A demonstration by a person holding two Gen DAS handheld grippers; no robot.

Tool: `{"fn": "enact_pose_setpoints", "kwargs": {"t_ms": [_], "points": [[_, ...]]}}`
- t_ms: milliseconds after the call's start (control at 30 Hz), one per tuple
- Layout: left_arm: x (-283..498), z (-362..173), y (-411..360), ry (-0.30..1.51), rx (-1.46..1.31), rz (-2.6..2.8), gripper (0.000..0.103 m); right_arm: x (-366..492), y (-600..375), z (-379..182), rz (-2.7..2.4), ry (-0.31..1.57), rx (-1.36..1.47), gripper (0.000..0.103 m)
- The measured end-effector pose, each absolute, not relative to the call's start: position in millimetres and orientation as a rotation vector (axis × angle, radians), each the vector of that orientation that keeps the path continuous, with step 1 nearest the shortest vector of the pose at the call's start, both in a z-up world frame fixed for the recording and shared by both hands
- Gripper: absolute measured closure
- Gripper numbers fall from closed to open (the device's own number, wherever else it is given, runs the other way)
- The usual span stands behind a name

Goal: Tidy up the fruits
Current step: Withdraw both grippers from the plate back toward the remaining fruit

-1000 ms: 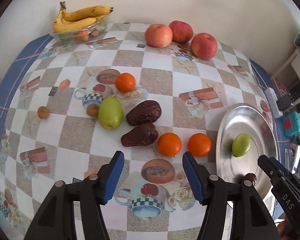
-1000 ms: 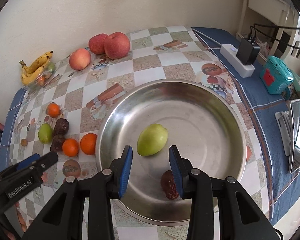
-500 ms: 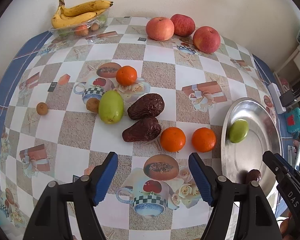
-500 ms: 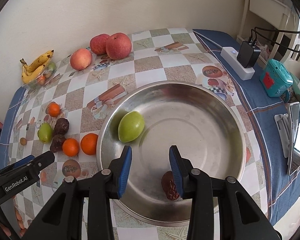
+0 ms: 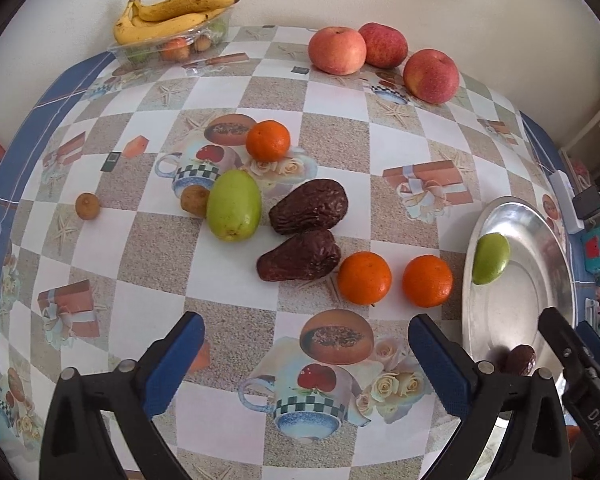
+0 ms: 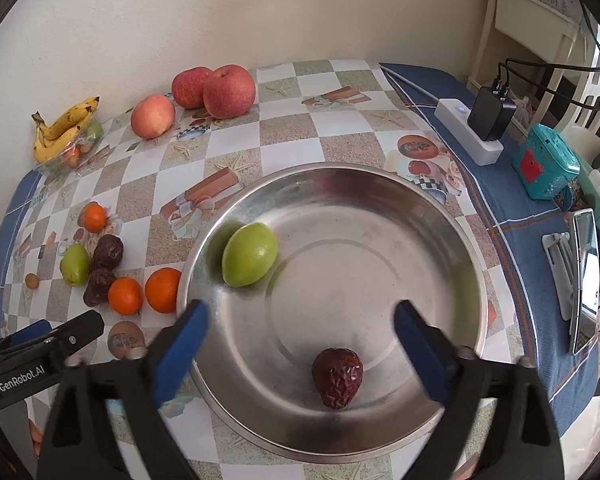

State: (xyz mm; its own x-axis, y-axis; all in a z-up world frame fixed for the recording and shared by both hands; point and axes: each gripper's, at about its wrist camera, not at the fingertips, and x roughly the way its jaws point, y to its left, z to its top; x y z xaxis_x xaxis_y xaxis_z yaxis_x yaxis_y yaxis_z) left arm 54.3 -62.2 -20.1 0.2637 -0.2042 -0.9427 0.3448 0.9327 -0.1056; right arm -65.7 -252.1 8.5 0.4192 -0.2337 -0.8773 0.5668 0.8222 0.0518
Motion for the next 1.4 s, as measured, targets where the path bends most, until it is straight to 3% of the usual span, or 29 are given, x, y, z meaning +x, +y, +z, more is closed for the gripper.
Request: {"fn": "enact_pose_setpoints", "kwargs": {"t_ms": [467, 900, 1200, 1333, 1400], "points": [[68.0, -8.3, -45.4, 1.163, 0.109, -0.343, 0.0, -64.4, -249.8, 13.9, -0.502, 0.963, 0.371, 0.004], [107.1, -3.7, 23.3, 1.143, -0.106, -0.239, 0.0, -43.6, -215.5, 27.0, -0.36, 0.905, 0.319, 0.004], [110.2, -0.7, 11.6, 1.159, -0.105, -0.32, 0.0, -16.9, -181.3, 31.8, -0.246, 0.92, 0.222, 0.004], [110.5, -3.6, 2.7, 1.166, -0.112, -0.359, 0.001, -6.8, -172.6, 29.0, -0.216, 0.946, 0.198, 0.013], [110.3, -8.4, -2.3, 1.183, -0.098, -0.361, 0.001, -2.1, -168.8, 25.2, -0.204, 0.967, 0.186, 0.026]]}}
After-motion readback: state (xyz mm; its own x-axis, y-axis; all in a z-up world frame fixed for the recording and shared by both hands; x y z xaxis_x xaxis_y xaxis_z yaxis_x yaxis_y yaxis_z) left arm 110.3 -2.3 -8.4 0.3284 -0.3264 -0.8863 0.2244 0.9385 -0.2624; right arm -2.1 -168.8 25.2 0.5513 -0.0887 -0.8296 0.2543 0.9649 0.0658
